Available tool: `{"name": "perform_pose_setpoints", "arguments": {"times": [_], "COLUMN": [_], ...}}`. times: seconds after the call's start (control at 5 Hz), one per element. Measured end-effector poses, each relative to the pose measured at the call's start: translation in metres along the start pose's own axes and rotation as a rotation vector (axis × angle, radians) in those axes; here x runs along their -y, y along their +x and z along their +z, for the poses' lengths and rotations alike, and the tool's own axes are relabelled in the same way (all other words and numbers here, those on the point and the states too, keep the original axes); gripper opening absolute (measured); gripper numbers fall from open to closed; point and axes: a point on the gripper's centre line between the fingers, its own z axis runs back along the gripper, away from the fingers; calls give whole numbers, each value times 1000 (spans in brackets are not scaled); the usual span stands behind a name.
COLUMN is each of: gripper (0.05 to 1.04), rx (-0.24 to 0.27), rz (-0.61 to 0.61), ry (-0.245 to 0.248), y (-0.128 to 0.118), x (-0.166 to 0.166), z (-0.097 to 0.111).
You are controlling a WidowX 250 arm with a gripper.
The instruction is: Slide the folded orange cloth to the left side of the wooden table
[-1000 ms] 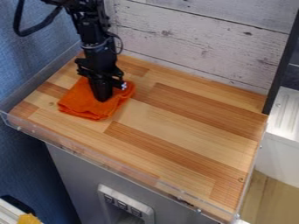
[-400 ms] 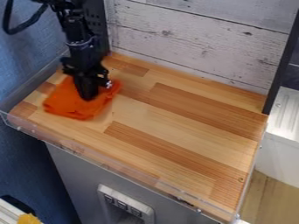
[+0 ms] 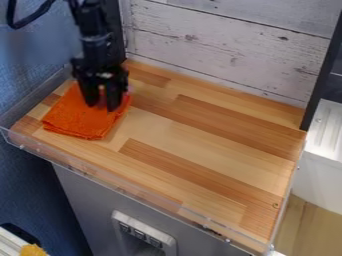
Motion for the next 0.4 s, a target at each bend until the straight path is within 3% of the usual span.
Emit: {"name": "perform_pose_setpoints", "arguments": {"times": [0.2,0.4], "gripper": [999,1002], "rx": [29,54], "rz": [-1,-5], "ry": [13,23], "y": [8,13], "x": [25,46], "z": [17,30]}}
